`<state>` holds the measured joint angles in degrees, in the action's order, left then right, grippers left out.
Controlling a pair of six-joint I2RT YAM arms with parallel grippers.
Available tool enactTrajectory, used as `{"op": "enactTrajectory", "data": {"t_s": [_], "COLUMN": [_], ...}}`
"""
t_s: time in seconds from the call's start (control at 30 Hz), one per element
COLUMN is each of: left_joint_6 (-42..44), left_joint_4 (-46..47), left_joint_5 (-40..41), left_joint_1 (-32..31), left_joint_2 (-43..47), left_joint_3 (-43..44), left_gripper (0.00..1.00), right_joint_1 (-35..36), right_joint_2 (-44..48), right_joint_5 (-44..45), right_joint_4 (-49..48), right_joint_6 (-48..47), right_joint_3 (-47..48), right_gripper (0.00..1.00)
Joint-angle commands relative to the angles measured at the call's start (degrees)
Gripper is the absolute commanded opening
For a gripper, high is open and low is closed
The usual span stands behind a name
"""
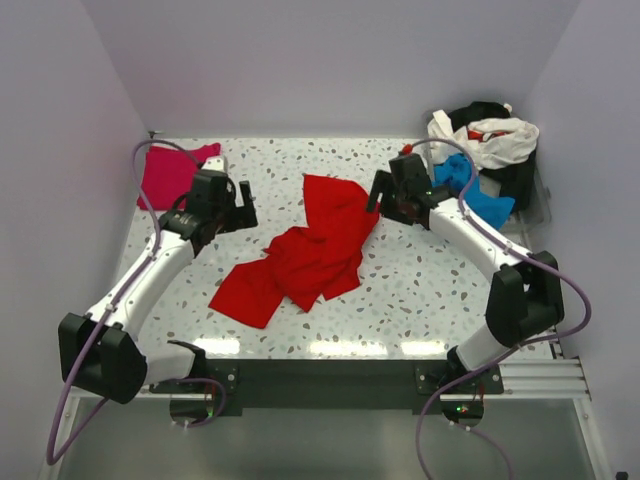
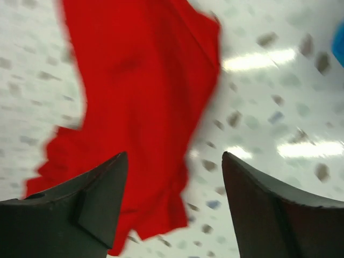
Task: Fold and stack the t-shirts
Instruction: Move the tshirt to the center of the board, then flatten the tshirt out
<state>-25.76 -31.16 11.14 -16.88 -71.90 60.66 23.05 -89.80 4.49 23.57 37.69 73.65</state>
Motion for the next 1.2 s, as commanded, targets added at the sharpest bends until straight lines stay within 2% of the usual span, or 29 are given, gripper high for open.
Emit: {"op": "enactTrajectory", "data": {"t_s": [0.0, 0.2, 0.37, 0.63, 0.9, 0.97, 1.0, 1.03, 1.17], "left_joint_6": [0.62, -2.36, -5.08, -6.76, -8.08, -8.52, -8.61, -8.78, -8.43], "left_joint_4": [0.13, -0.48, 0.3, 3.64, 4.88, 6.1, 6.72, 8.12, 10.67], "left_joint_5": [0.91, -0.15, -0.59, -6.21, -6.56, -7.09, -8.05, -8.58, -9.9], "left_joint_1": [0.19, -0.52, -0.96, -2.45, -6.49, -7.37, -7.55, -7.81, -8.25], "left_joint_2": [0.36, -1.84, -2.99, -3.34, -2.63, -3.42, -3.86, -5.26, -9.13], "left_joint_3": [-2.74, -7.31, -10.91, -14.78, -19.44, -20.32, -20.58, -21.11, -20.94], "left_gripper": [1.0, 1.0, 1.0, 1.0, 1.0, 1.0, 1.0, 1.0, 1.0], "right_joint_1": [1.64, 7.44, 10.08, 10.96, 11.32, 11.32, 11.23, 11.32, 11.23], "right_joint_2": [3.84, -1.24, -10.81, -23.22, -29.99, -31.92, -32.71, -33.76, -35.97], "right_joint_5": [8.95, 5.8, -3.07, -10.2, -13.28, -12.67, -12.32, -12.14, -10.82], "right_joint_4": [7.36, 6.93, 3.77, 4.45, 5.08, 5.95, 6.48, 7.18, 11.75], "right_joint_6": [-9.9, -13.87, -11.51, -7.99, -7.46, -7.2, -7.19, -7.28, -8.42], "right_joint_3": [-0.35, 3.25, 8.69, 19.5, 21.18, 21.8, 22.06, 22.5, 25.66], "right_gripper": [0.76, 0.77, 0.77, 0.77, 0.76, 0.71, 0.65, 0.55, 0.41]}}
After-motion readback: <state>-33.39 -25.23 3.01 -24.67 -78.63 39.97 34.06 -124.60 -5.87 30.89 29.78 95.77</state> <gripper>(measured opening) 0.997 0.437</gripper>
